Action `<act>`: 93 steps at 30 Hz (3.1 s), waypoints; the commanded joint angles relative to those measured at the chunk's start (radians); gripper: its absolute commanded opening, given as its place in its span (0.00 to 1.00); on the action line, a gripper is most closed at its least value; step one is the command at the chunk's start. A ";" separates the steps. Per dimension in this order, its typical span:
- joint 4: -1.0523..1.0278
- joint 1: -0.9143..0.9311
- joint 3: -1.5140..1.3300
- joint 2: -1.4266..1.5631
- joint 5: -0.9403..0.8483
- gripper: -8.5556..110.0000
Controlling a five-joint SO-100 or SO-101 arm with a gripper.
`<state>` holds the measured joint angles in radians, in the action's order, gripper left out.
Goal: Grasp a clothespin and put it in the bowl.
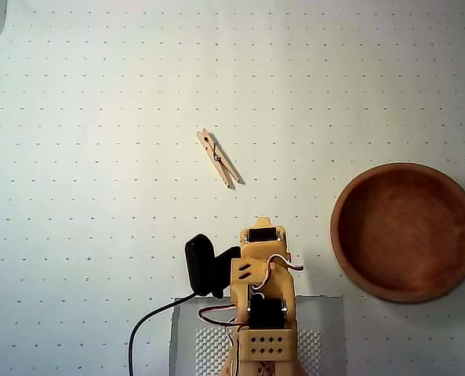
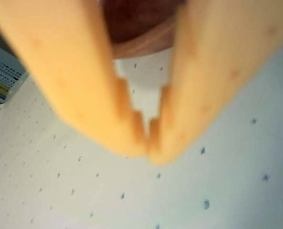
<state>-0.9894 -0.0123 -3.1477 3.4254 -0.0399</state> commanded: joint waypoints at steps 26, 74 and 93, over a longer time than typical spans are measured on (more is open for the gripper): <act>-0.003 0.002 0.025 0.014 0.014 0.04; -0.190 0.015 1.006 -0.646 -0.403 0.04; -0.514 0.015 1.525 -1.282 -0.974 0.04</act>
<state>-1.4772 -0.0031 -1.7196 2.1552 -0.9373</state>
